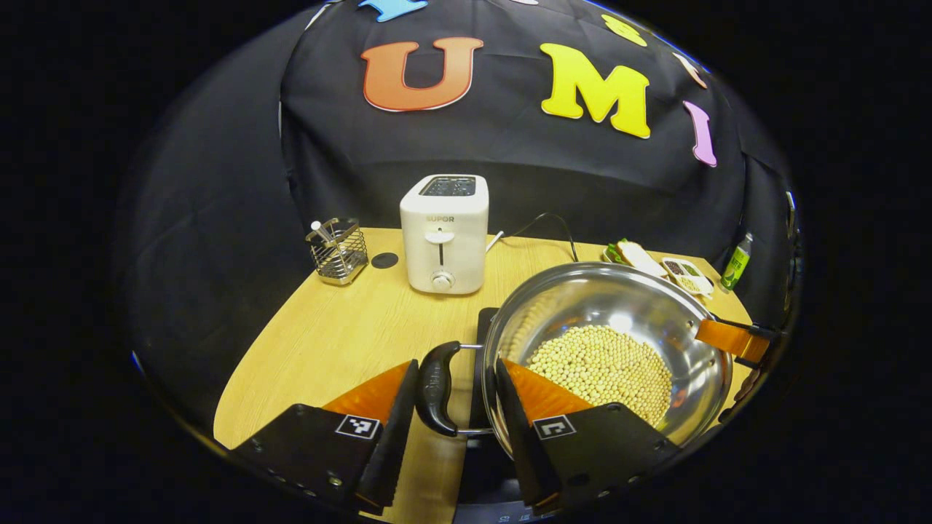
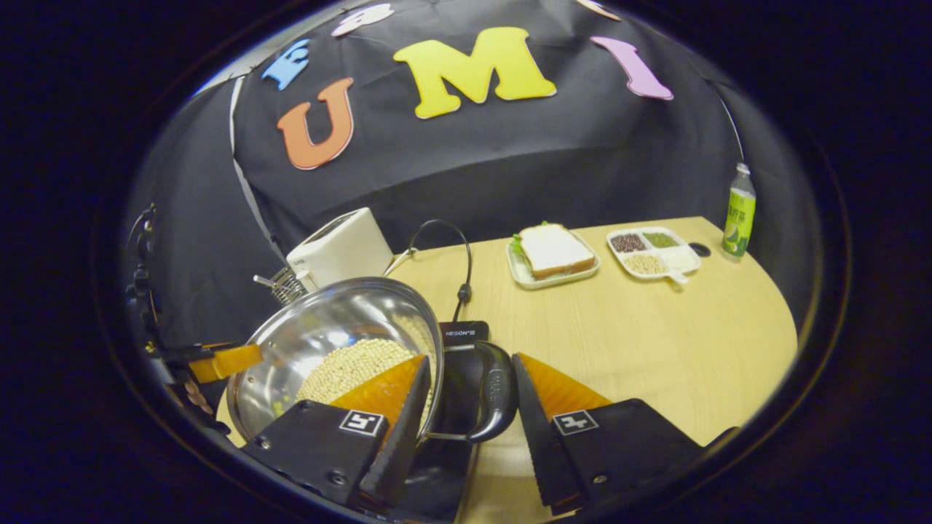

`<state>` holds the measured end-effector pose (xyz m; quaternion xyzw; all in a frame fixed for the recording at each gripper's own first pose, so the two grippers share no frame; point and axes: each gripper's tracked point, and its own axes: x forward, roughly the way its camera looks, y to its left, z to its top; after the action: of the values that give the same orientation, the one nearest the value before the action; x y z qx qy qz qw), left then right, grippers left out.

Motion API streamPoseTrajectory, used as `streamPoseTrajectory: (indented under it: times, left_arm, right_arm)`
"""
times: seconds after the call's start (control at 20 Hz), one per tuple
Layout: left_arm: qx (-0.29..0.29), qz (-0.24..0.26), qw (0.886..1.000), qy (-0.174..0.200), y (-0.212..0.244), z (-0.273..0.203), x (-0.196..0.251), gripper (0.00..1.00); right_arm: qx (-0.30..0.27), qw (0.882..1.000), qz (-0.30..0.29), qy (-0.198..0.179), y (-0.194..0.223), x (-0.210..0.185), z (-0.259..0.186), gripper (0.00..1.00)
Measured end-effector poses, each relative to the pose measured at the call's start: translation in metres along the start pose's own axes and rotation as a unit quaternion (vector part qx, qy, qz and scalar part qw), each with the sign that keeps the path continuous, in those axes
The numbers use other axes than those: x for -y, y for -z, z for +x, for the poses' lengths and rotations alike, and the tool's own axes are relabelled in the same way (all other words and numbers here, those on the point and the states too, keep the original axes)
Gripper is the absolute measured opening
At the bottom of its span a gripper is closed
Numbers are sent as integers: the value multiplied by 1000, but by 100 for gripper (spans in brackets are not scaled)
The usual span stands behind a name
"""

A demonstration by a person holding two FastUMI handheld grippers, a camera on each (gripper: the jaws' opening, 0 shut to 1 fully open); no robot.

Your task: First push the handle of the pot to place it horizontally, then grasp the pot with both hands and set it on the induction cooktop.

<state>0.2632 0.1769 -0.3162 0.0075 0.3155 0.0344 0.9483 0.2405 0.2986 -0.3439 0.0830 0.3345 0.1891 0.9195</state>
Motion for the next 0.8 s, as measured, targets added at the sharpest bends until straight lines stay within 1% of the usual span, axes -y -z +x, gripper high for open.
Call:
streamPoseTrajectory:
  times: [0.05,0.1,0.15,0.2,0.35,0.4,0.5,0.65,0.7,0.8]
  left_arm:
    - [15,7,1000,-8,-7,-3,-3,64]
    - [23,16,1000,-12,-12,-8,-2,72]
    - [27,23,999,-12,-15,-15,-1,75]
    - [36,28,999,-15,-21,-22,2,81]
    - [68,34,997,-20,-36,-48,11,91]
    - [76,35,996,-23,-40,-57,15,96]
    - [100,30,994,-22,-53,-86,24,97]
    - [134,14,991,-19,-69,-135,38,96]
    - [148,13,989,-19,-75,-148,42,96]
    - [168,11,986,-21,-87,-178,47,96]
  right_arm:
    - [14,1000,-8,1,-6,-1,-5,71]
    - [22,1000,-19,-4,-10,-4,-11,82]
    - [27,999,-31,-11,-13,-10,-16,87]
    - [34,999,-39,-10,-18,-10,-25,94]
    - [66,996,-52,-1,-32,-9,-53,94]
    - [75,996,-54,4,-34,-6,-66,94]
    - [97,994,-58,5,-43,-5,-94,94]
    - [129,990,-56,17,-54,7,-145,95]
    - [134,990,-49,14,-57,8,-160,98]
    - [143,989,-32,4,-64,12,-195,98]
